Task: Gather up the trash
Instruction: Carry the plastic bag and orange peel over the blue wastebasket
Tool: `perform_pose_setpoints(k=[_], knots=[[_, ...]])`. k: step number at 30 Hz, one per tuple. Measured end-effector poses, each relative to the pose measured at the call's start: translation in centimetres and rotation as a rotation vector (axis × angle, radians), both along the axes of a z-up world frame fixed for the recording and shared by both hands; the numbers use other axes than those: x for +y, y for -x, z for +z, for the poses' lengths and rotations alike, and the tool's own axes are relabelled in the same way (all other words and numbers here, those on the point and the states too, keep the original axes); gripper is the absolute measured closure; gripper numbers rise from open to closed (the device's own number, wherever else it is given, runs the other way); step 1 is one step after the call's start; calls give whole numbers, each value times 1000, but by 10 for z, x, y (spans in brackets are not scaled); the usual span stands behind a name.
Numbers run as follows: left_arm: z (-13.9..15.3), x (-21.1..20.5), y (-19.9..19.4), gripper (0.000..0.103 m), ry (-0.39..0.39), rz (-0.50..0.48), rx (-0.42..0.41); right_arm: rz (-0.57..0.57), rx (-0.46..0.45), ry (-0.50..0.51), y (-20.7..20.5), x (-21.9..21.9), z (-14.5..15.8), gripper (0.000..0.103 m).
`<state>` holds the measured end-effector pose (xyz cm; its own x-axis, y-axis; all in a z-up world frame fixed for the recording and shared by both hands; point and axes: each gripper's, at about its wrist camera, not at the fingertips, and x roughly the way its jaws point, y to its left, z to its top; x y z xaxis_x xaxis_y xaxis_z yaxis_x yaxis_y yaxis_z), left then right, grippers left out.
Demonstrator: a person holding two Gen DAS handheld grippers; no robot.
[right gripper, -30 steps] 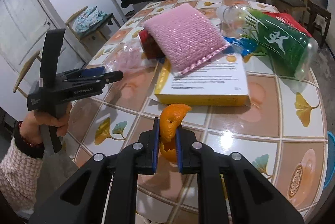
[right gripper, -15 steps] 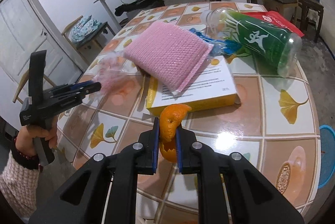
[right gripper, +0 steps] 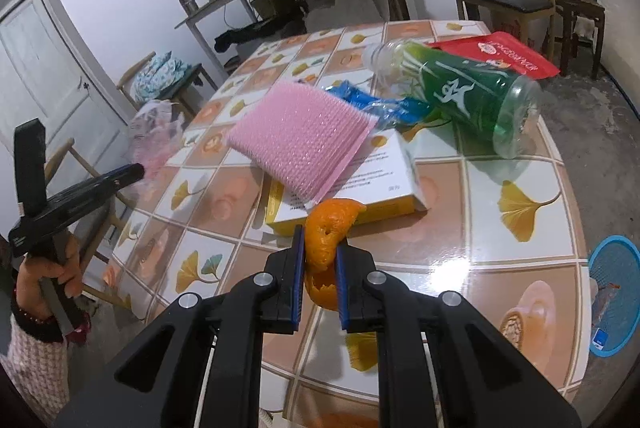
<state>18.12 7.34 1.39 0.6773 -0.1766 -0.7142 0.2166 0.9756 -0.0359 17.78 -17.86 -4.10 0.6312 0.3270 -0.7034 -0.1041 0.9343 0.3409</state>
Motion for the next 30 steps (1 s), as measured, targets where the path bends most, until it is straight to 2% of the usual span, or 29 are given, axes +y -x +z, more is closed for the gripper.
perform_pose_setpoints(k=[8,16,24,30], knots=[[32,-29,21,78,20,-69,-51,-43,-45,-44,19,-22,12,89],[48,-89,35,78,48,-206,-64,-123,-99,-93,48,-62,25,89],[56,-181,38,79,94,-413,-42,-292,-144,-121,92,-130,31,89],[50,-279,29,79,123,-621,65,-492,-150,-118,137,-205,21,89]])
